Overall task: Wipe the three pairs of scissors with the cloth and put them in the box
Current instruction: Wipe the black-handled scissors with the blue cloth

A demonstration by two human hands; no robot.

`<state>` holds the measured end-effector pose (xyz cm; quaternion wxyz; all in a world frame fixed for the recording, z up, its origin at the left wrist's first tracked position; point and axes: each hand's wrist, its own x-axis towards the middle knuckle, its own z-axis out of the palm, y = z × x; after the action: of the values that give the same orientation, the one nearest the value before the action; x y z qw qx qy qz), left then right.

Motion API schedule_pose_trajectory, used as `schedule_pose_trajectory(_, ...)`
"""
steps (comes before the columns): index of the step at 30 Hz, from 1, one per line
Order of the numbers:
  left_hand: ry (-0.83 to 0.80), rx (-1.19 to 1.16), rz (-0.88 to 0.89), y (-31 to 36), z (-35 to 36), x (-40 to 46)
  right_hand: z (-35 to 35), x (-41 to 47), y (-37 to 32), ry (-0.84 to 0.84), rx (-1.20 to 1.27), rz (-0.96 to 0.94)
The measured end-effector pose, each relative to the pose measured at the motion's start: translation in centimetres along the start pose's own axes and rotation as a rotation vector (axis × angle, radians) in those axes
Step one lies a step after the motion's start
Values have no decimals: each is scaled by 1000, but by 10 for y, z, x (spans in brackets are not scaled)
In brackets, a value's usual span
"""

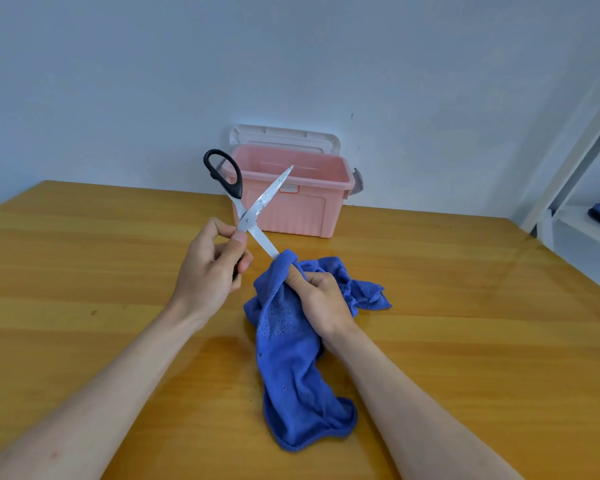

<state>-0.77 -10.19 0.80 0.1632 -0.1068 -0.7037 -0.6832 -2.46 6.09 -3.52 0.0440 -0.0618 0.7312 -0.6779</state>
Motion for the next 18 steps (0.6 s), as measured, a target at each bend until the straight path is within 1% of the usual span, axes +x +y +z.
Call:
schedule_pose_trajectory(9, -78, -5, -77, -11, 15, -9, 8, 0, -2, 22, 36, -30)
schedule_pose_trajectory(12, -65, -40, -82, -8, 15, -9, 8, -1, -5, 12, 44, -53)
schedule_pose_trajectory(18, -29, -64, -59, -5, 7, -6, 4, -1, -6, -29, 42, -43)
